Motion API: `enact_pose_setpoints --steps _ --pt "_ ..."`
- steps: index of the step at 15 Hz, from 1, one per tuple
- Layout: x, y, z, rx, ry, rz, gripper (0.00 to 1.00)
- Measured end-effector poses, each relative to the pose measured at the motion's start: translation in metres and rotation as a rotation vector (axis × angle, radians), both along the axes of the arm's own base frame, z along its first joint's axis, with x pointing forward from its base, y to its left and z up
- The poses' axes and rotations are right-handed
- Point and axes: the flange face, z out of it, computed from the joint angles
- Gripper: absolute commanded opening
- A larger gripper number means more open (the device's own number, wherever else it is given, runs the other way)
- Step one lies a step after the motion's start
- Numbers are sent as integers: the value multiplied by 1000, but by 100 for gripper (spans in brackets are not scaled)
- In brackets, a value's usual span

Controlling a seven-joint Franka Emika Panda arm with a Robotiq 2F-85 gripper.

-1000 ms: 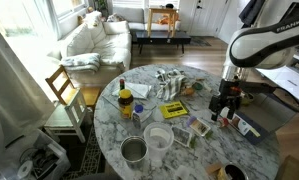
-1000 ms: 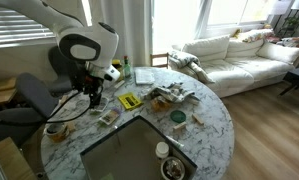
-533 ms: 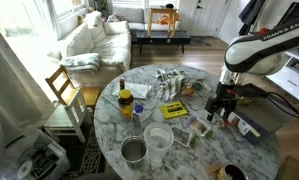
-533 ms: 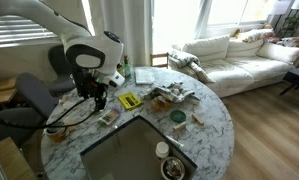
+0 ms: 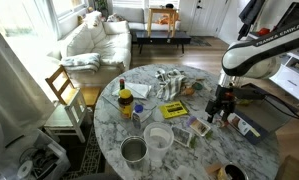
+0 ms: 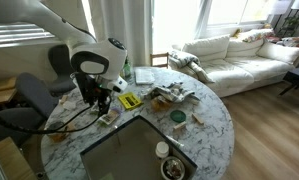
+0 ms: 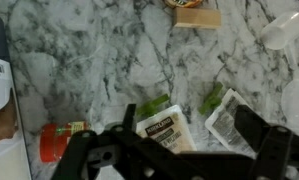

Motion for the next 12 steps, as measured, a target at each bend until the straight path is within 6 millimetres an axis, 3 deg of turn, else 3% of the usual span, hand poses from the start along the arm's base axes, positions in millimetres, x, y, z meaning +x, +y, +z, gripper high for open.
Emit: enact_pose_setpoints --steps 8,12 --pt "7 -14 -62 -40 -64 7 100" --pt "11 -13 -82 -29 -117 4 100"
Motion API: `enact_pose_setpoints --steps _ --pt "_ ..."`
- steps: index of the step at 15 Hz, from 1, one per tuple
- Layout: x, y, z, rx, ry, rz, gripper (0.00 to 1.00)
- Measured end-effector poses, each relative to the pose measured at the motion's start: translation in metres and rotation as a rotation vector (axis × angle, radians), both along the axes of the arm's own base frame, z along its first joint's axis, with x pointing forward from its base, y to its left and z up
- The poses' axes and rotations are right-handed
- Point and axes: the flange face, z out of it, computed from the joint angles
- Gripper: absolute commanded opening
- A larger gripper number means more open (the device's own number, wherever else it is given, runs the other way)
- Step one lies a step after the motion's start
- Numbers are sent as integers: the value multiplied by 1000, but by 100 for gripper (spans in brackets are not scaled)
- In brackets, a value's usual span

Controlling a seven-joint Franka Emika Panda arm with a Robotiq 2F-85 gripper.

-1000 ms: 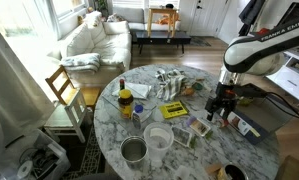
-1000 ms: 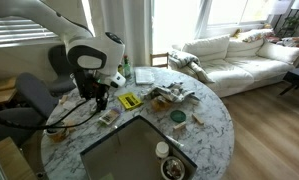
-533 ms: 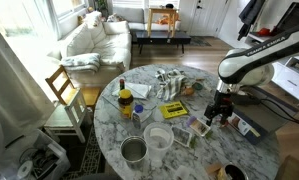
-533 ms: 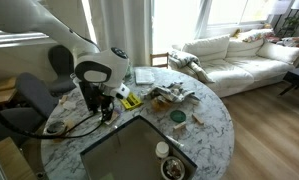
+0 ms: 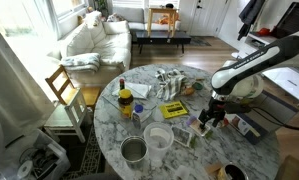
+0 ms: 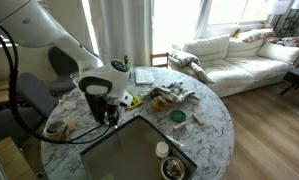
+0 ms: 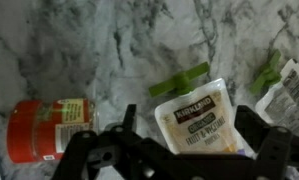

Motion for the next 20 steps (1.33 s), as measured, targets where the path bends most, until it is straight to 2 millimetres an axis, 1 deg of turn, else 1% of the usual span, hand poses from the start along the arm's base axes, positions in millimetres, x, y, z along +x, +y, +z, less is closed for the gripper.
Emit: enact_pose_setpoints --steps 2,3,4,7,9,13,14,15,16,18,19,20 --pt "2 3 -5 9 -21 7 100" --pt "3 5 -6 15 -25 9 89" --pt "5 7 -8 23 -26 10 74" --pt "8 12 -10 62 -37 -23 50" --pt "12 11 -9 110 -49 -88 35" --pt "24 -1 2 224 -111 -274 6" --pt "26 -4 5 252 -130 -320 47" --pt "29 -7 7 278 -150 -360 43" --pt "31 -10 9 291 -163 -383 43" --pt "31 -14 9 285 -170 -384 55" --pt "29 -17 8 272 -164 -370 64" --pt "25 -19 5 255 -150 -344 70"
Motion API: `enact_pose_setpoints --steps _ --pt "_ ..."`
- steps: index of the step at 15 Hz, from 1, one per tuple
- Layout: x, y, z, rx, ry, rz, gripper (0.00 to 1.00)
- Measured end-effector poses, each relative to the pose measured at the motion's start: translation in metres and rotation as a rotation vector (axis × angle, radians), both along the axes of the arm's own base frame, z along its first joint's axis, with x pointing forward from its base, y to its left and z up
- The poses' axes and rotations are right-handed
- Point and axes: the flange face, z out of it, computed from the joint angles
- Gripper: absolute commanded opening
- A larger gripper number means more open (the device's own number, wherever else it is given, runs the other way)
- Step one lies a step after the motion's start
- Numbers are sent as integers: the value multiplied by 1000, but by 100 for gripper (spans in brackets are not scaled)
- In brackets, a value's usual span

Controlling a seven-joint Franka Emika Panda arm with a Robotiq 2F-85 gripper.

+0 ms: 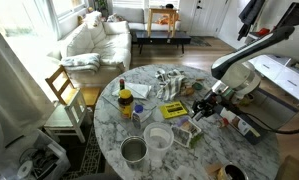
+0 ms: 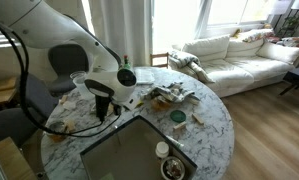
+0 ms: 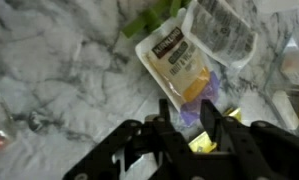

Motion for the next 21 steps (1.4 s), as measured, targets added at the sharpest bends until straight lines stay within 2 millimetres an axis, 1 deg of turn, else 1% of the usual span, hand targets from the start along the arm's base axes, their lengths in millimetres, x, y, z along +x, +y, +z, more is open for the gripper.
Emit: enact_pose_setpoints --steps 1,4,6,9,14,16,18,19,20,21 --pt "-4 -3 -4 -14 20 33 79" --pt "-19 -5 -17 -5 82 121 99" --pt "-26 0 -25 22 102 178 100" --pt "-31 9 -31 70 111 251 100" --pt "-33 18 -35 98 98 302 99" --pt "-32 21 -37 105 95 305 78" --pt "-32 23 -39 116 87 300 62" --pt "-32 24 -40 121 85 296 52" --pt "-32 24 -42 126 85 292 49" --pt "-32 25 -43 130 83 289 44"
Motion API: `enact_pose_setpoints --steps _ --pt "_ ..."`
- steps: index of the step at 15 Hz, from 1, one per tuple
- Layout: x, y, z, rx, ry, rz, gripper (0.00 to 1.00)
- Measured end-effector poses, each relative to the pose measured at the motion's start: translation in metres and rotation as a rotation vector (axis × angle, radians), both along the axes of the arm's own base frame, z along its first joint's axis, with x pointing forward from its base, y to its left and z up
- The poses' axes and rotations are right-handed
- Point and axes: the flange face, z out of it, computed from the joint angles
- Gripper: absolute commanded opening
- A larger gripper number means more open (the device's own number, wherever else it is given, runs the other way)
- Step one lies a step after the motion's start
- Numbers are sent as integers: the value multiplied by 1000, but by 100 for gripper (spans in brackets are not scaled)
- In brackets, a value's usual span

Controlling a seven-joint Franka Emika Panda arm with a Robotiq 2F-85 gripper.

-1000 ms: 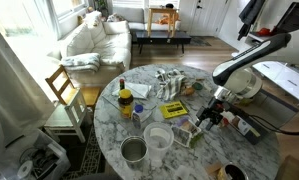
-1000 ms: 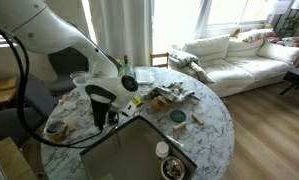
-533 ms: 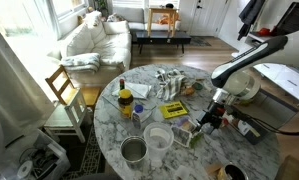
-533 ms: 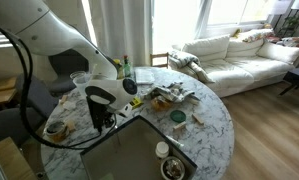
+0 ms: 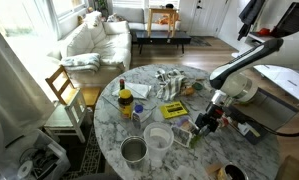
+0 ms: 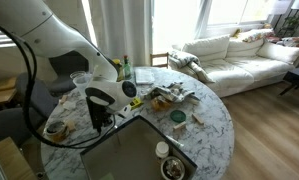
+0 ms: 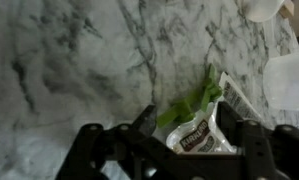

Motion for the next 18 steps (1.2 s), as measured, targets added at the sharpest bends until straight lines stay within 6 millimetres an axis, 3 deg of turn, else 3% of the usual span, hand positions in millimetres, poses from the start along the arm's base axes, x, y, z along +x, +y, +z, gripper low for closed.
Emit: enact_pose_setpoints --steps 3,4,9,18 --pt "-1 0 -3 6 -1 -4 30" --pt "0 0 -3 7 -2 -6 31" --pt "3 -1 -1 6 -10 -10 5" --pt "14 -11 14 93 27 -114 2"
